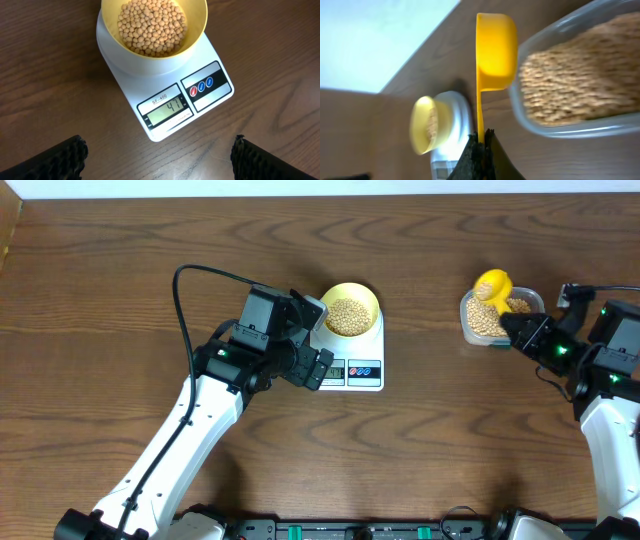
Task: Scoop item into bowl and weigh 50g on scale
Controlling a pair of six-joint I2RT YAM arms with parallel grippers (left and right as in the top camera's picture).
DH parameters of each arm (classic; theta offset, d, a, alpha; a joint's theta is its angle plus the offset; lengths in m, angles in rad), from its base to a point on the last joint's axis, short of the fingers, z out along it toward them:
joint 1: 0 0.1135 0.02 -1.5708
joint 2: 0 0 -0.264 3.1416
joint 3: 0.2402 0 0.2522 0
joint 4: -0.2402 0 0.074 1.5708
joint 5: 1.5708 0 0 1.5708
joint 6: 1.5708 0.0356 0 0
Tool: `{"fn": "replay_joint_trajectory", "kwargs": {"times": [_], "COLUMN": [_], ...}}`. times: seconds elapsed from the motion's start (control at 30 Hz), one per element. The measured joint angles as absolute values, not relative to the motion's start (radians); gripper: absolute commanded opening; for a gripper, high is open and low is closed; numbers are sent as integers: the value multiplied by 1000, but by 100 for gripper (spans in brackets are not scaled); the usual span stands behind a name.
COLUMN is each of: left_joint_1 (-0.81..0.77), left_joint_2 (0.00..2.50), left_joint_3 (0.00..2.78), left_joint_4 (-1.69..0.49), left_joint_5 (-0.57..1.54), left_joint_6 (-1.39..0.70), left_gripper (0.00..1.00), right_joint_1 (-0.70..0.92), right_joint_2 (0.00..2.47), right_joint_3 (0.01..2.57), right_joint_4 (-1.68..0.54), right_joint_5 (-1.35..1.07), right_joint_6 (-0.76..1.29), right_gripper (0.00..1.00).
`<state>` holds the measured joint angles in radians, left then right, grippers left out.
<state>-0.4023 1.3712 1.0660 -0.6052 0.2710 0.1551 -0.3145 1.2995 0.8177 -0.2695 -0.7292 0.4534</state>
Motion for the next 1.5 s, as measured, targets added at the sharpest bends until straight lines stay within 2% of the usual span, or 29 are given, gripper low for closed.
{"fn": "replay_joint_trajectory", "kwargs": {"times": [0.2, 0.67, 0.97, 1.23, 1.5], "left_joint_1": [-402, -402, -402, -402, -402], "left_joint_2": [1371, 1371, 1371, 1371, 1371], "left_joint_3": [1066, 1066, 1066, 1066, 1066], "left_joint_4": [-605, -605, -605, -605, -605], "left_joint_5": [271, 271, 271, 271, 271], "left_joint_6": [155, 155, 155, 155, 155], "left_gripper": [94, 94, 94, 94, 94], "right_joint_1": [-242, 68, 183, 300, 342], "right_joint_2": [1299, 1299, 1299, 1300, 1345], "right_joint_3": [818, 818, 818, 818, 818], "right_joint_4": [-203, -7, -7, -7, 5], "right_joint_5": [-815, -836, -678, -501, -405], "right_joint_6": [507, 560, 561, 424, 342], "right_gripper": [1, 1, 1, 1, 1]}}
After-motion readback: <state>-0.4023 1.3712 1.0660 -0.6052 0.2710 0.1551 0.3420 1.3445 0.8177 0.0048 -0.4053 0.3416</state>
